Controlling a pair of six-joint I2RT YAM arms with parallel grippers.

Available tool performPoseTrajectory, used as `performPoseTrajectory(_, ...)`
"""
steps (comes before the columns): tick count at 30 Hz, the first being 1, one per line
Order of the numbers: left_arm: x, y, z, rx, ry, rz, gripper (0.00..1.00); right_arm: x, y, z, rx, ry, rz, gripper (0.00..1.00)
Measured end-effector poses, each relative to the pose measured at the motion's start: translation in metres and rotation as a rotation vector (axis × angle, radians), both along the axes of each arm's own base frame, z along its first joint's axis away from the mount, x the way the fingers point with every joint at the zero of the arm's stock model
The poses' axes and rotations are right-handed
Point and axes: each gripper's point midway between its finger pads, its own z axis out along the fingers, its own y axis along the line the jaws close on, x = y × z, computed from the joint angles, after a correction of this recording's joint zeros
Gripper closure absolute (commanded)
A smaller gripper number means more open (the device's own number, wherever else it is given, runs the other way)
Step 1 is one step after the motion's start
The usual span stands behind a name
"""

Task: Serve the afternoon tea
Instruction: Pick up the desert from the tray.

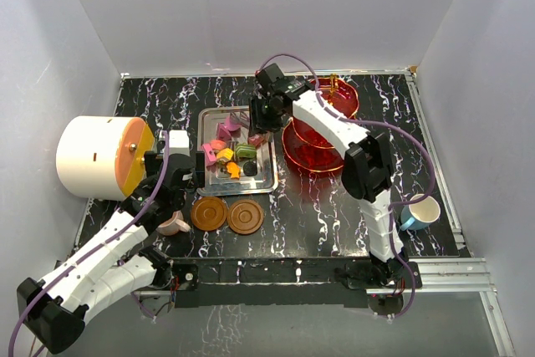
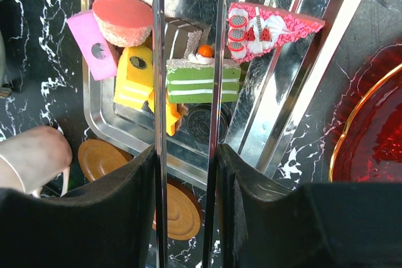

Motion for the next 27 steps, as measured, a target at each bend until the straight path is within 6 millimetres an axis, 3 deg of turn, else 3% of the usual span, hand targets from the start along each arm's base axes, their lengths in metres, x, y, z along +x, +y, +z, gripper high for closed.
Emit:
performPoseTrajectory(13, 0.0, 0.0, 0.0, 0.001, 0.001, 0.0, 0.01, 0.008, 0.002, -0.021, 0.042, 0.047, -0.008, 0.63)
performPoseTrajectory(19, 0.0, 0.0, -0.001, 0.002, 0.002, -0.001, 0.01, 0.0, 0.006, -0.032, 0.061, 0.091, 0.017, 0.64)
performPoseTrajectory(27, 0.0, 0.0, -0.001, 0.003, 0.005, -0.001, 0.01, -0.004, 0.013, -0.037, 0.103, 0.111, 0.032, 0.73)
